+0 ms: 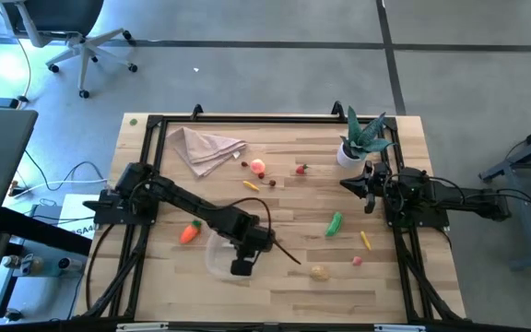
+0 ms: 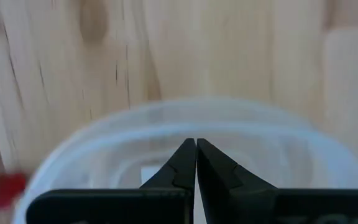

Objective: Pick and placing Produce into tupperware
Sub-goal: Move the transparent bin to the center of the table

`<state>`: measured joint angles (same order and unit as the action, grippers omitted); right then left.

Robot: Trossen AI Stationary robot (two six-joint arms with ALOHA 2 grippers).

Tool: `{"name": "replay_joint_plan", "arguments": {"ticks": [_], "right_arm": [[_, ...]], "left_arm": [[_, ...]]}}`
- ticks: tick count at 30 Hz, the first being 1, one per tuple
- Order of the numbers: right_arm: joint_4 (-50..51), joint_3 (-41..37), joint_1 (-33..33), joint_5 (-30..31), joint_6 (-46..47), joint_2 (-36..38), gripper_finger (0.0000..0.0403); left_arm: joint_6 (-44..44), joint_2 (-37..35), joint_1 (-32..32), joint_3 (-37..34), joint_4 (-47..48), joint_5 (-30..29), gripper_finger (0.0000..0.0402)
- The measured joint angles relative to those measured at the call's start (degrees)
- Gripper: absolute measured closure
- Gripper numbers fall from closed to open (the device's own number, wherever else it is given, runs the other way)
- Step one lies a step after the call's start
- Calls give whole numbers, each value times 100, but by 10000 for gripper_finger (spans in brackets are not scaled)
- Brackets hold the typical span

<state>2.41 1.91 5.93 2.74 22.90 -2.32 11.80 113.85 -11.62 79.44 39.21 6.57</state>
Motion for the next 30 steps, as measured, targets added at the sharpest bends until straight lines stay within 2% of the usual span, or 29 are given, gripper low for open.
{"name": "replay_joint_plan", "arguments": {"ticks": [10,15,19,30], "right_arm": [[1,0,2,0,1,6,403],[3,0,2,0,0,6,403],[7,0,0,-22,-44,6,403],[7,0,2,-20,-44,6,403]], "left_arm": [[-414,385,326,539,41,-147,396],[-430,448,569,568,23,-200,396],[-407,448,681,568,-10,-478,396],[-499,448,671,568,-363,-466,396]]}}
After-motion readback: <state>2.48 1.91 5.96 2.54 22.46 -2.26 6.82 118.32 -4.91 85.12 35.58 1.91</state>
